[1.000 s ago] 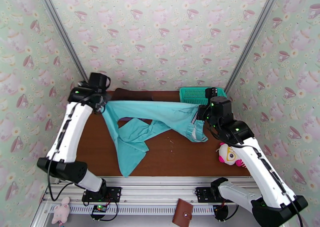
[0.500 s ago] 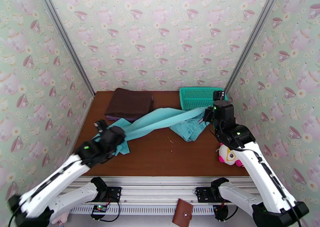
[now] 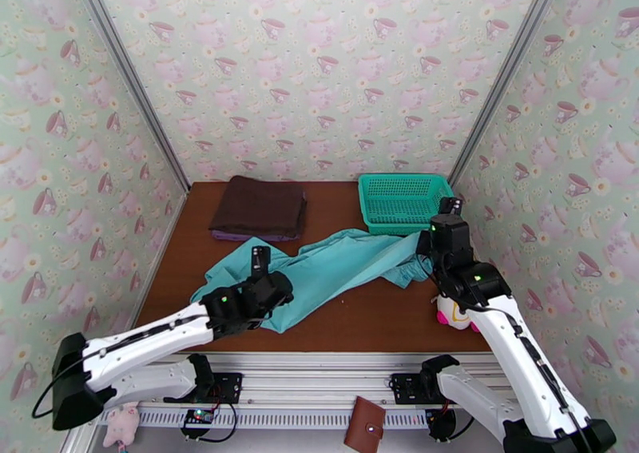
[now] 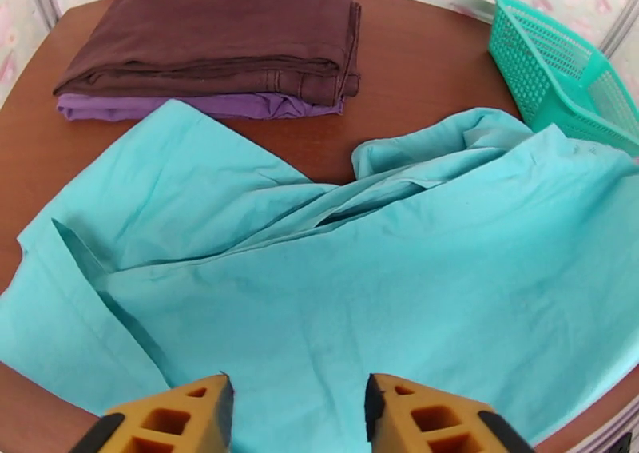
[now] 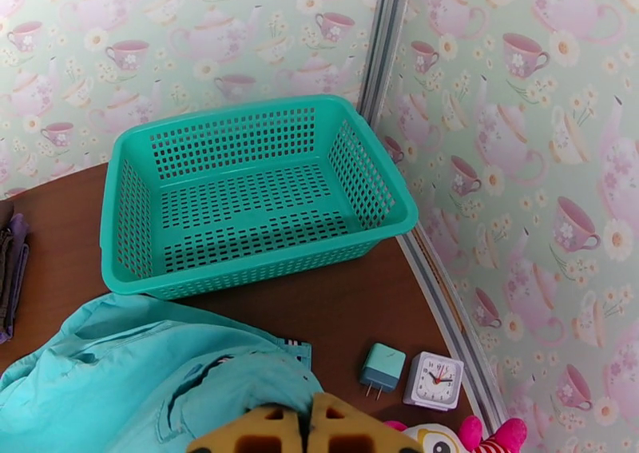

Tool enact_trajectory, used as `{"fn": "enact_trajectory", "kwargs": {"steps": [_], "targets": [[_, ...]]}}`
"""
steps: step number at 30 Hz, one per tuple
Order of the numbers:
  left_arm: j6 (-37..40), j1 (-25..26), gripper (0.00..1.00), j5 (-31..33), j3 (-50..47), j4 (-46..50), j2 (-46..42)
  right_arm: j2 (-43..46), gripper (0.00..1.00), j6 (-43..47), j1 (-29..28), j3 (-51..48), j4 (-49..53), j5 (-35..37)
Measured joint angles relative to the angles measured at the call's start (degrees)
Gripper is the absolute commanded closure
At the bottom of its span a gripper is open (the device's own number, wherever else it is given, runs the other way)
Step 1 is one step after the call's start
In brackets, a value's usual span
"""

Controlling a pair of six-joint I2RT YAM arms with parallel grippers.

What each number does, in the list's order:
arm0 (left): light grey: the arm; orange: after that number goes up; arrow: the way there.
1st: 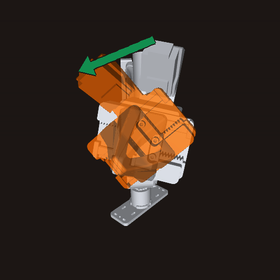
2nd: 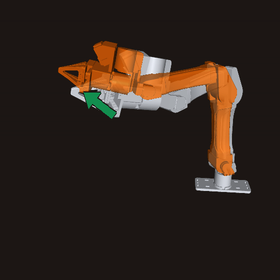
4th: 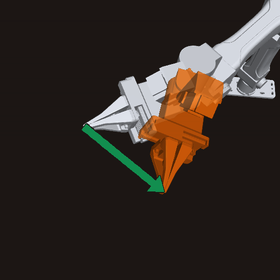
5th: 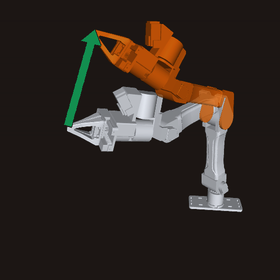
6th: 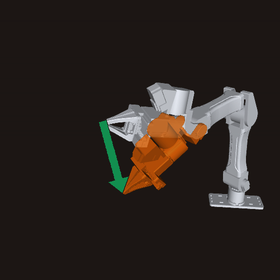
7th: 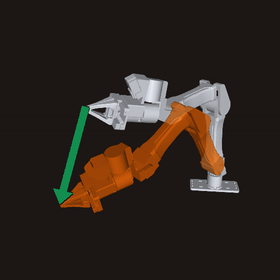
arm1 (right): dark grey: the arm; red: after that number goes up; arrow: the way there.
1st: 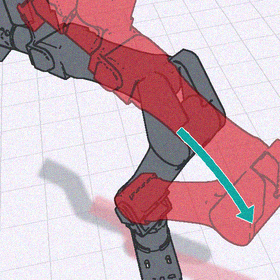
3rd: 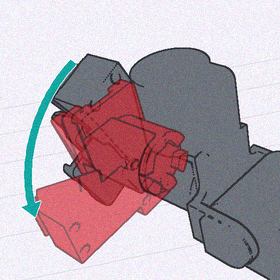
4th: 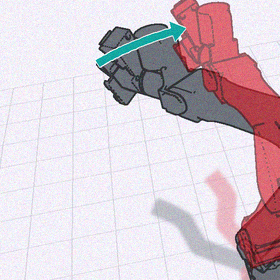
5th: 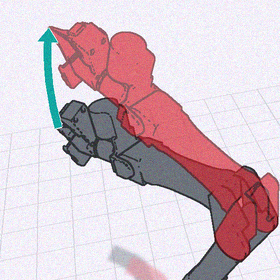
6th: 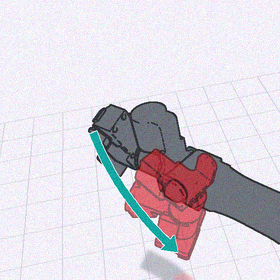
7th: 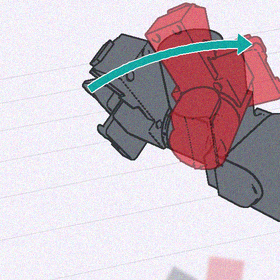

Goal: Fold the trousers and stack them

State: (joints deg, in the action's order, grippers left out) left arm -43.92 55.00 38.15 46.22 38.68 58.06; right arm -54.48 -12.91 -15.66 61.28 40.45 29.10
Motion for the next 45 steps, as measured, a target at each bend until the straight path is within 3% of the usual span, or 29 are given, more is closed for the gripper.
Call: {"fn": "enact_trajectory", "kwargs": {"steps": [2,5,7,11,15,26,32,37,40,45], "targets": [[0.4,-7.3,0.43,-1.4,-0.7,0.7,-3.8,0.4,1.0,-0.6,0.0,-0.6,0.2,-1.7],[1.9,-22.3,0.37,-5.3,-0.7,0.8,-3.9,2.2,1.0,-1.6,0.0,-3.6,-0.5,-5.4],[2.9,-29.4,0.36,-7.8,-0.2,1.1,0.1,3.8,1.0,-2.1,0.0,-6.1,-0.7,-7.5],[4.0,-36.6,0.36,-12.2,7.1,6.4,17.4,4.9,1.0,-3.0,0.0,-8.2,-1.3,-9.8],[6.3,-39.8,0.37,-15.2,14.0,8.5,30.8,5.2,1.0,-3.4,0.0,-9.2,-2.1,-11.0],[8.2,-41.4,0.42,-18.9,14.6,12.1,35.4,5.5,1.0,-3.4,0.0,-9.5,-3.1,-12.9],[8.6,-42.0,0.97,-19.0,14.5,13.1,35.8,6.5,1.0,-3.4,0.0,-9.6,-3.1,-13.3],[9.3,-42.5,1.0,-19.4,13.3,14.2,33.7,6.5,1.0,-3.4,0.0,-9.6,-3.2,-13.5],[9.9,-44.1,1.0,-20.2,13.2,15.6,28.0,5.6,1.0,-3.4,0.0,-9.5,-3.4,-13.8],[11.3,-52.5,1.0,-25.1,19.3,17.6,16.5,-2.5,1.0,-3.4,0.0,-2.5,-2.0,-16.1]]}}
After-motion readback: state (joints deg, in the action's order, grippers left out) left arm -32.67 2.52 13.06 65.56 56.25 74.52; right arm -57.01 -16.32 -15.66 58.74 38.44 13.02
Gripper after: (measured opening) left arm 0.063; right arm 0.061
